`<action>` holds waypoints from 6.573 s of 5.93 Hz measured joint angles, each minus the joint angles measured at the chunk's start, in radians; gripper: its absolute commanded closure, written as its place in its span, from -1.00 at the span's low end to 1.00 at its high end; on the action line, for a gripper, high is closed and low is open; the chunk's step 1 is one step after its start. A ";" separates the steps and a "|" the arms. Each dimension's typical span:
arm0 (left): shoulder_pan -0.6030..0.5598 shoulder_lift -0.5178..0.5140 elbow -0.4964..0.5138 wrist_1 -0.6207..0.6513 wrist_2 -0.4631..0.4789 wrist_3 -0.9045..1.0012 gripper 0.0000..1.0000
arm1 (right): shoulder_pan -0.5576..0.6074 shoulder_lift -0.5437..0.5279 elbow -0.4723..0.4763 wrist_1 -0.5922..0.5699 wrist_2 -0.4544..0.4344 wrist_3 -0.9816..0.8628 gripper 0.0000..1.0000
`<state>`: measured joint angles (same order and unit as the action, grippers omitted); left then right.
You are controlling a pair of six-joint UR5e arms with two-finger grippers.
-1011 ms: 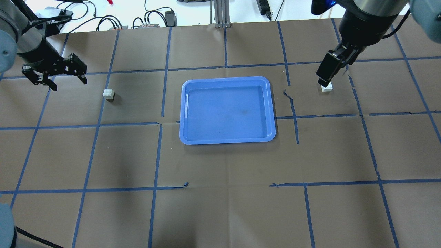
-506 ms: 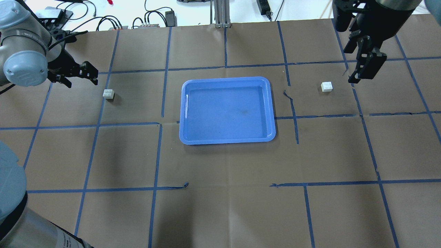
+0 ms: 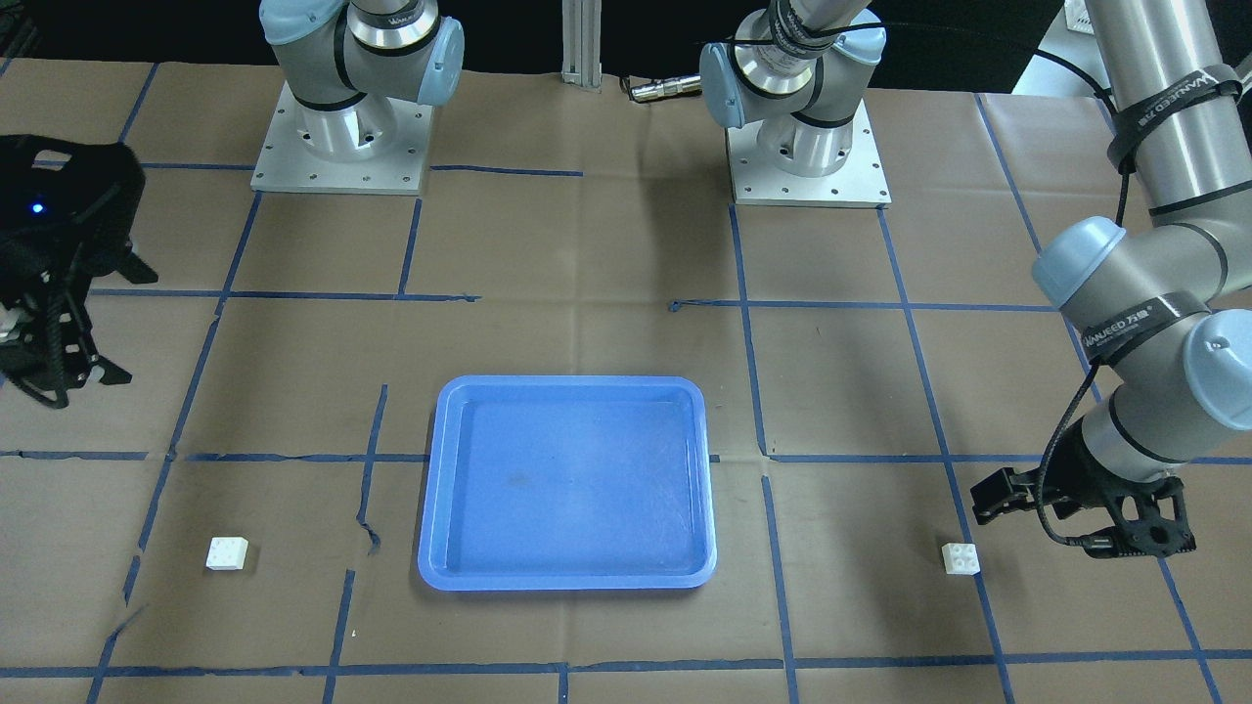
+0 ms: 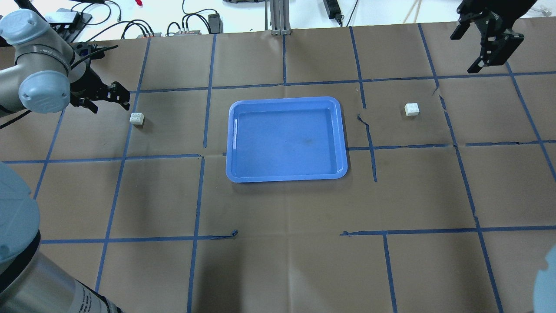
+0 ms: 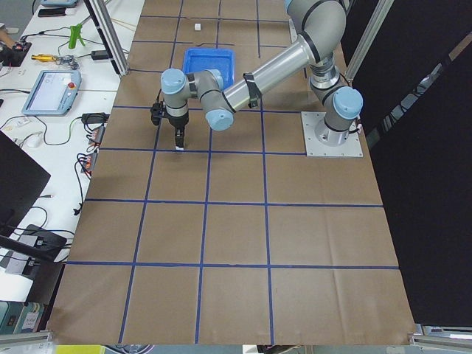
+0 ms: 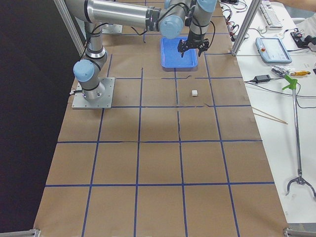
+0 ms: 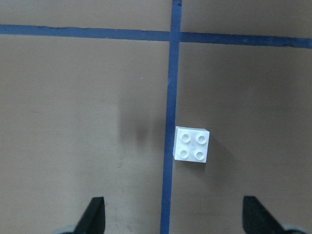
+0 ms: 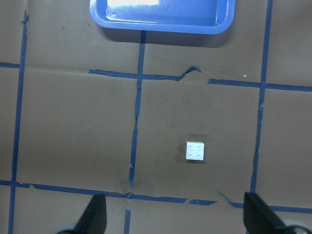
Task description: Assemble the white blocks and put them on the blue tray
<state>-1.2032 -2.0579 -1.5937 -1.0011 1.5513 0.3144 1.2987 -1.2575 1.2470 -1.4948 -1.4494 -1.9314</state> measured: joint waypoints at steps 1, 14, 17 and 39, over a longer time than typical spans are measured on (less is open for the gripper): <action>-0.001 -0.013 0.000 0.012 0.000 0.000 -0.99 | -0.031 0.060 -0.042 -0.001 0.055 -0.005 -1.00; -0.114 -0.078 0.018 0.094 -0.038 0.074 0.89 | -0.202 0.368 0.273 -0.350 0.455 -0.267 -0.85; -0.372 0.001 0.022 0.073 -0.038 0.190 0.98 | -0.195 0.375 0.272 -0.349 0.455 -0.267 -0.12; -0.656 0.276 0.090 -0.511 -0.044 0.860 -0.99 | 0.201 0.113 0.623 -0.825 0.546 0.347 0.31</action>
<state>-1.8592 -1.7817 -1.5037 -1.5117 1.5075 1.1743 1.4993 -1.1446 1.8702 -2.3200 -0.9030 -1.5842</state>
